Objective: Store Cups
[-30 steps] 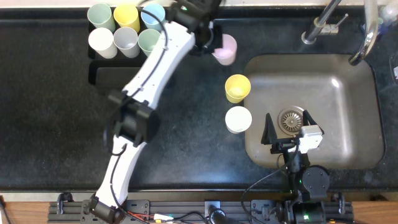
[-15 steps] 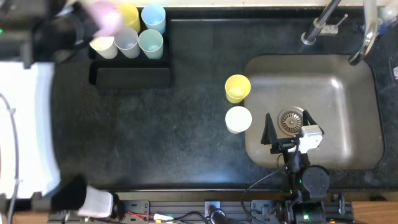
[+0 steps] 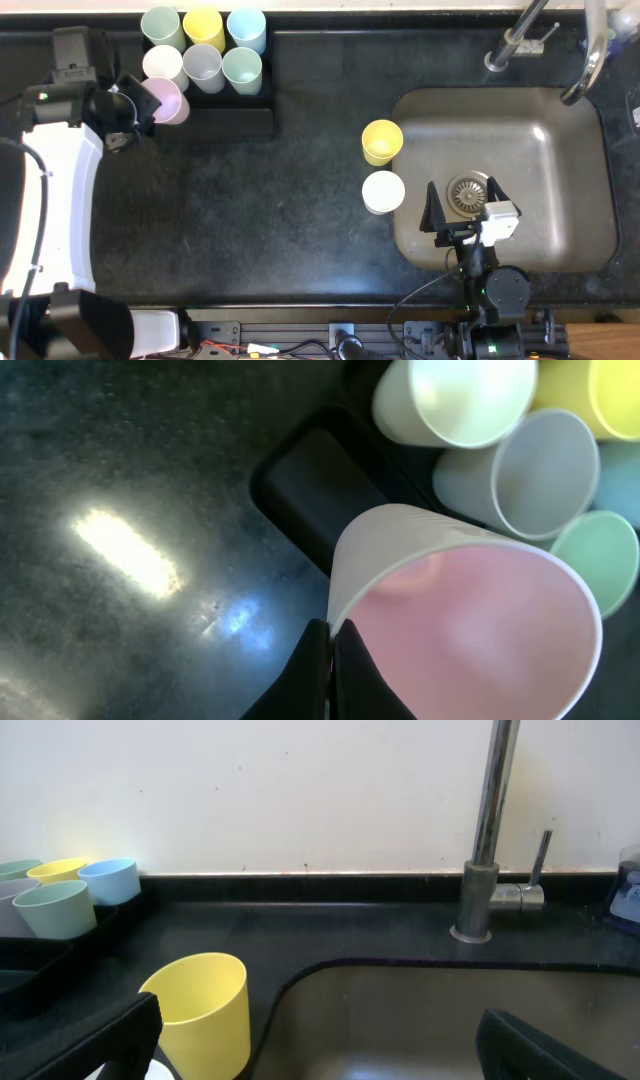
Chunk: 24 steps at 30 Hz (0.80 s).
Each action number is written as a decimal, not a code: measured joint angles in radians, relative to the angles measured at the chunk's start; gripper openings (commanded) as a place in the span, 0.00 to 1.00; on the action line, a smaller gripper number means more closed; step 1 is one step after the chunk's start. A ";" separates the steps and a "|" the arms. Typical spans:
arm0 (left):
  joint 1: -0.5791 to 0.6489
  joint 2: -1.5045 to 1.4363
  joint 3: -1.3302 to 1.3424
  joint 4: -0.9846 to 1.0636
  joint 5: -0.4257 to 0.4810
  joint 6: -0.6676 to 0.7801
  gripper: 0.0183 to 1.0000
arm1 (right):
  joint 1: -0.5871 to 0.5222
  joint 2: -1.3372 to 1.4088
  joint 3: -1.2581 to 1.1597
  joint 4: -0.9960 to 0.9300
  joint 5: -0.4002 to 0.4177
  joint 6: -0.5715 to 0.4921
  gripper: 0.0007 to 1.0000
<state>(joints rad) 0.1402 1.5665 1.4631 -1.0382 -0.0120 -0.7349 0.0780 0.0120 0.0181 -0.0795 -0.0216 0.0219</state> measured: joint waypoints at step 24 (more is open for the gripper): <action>0.052 0.230 0.080 0.018 0.019 -0.045 0.02 | 0.000 0.000 0.000 -0.001 0.000 0.000 1.00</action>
<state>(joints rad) 0.1925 1.7969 1.5433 -1.0203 0.0074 -0.7799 0.0780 0.0120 0.0181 -0.0803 -0.0219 0.0223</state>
